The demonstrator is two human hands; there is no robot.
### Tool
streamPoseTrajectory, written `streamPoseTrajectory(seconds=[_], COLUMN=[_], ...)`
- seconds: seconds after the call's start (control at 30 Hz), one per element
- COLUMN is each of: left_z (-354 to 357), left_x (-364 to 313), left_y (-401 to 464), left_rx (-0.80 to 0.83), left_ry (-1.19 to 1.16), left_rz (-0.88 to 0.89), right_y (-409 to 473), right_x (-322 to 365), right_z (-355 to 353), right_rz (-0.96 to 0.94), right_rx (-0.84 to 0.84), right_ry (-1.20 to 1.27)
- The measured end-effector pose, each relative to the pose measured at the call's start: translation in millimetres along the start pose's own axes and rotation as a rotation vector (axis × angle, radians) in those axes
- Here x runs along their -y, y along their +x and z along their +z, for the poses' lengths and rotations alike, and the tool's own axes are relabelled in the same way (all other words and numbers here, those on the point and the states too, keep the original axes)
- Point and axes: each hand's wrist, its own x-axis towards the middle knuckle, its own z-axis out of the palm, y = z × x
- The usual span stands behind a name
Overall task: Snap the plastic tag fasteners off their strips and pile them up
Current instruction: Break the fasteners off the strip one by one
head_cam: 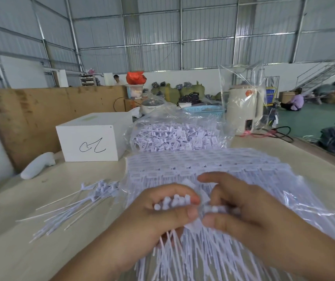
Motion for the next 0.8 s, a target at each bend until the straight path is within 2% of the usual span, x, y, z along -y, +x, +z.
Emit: streamPoseTrajectory(seconds=[0.07, 0.2, 0.43, 0.57, 0.67, 0.73, 0.8], left_z=[-1.9, -4.7, -10.1, -12.9, -13.5, -13.5, -13.1], left_x=[0.8, -2.3, -4.2, -8.8, -10.6, -7.7, -2.8], left_y=[0.4, -1.0, -2.0, -2.8, -3.5, -2.8, -1.6], left_rx=[0.067, 0.256, 0.434, 0.450, 0.439, 0.386, 0.326], left_ry=[0.025, 0.041, 0.044, 0.030, -0.017, 0.003, 0.048], left_rz=[-0.007, -0.025, -0.064, -0.054, -0.046, -0.037, -0.026], right_y=[1.3, 0.5, -2.5, 0.3, 2.2, 2.8, 3.0], right_x=[1.2, -0.1, 6.0, 12.8, 11.4, 7.7, 4.3], right_z=[0.7, -0.8, 11.9, 17.6, 21.7, 22.3, 21.1], right_rz=[-0.013, -0.004, -0.031, -0.069, -0.025, 0.045, 0.064], right_rx=[0.053, 0.051, 0.030, -0.039, -0.085, -0.068, 0.006], right_ry=[-0.020, 0.045, 0.093, 0.007, -0.045, -0.061, 0.032])
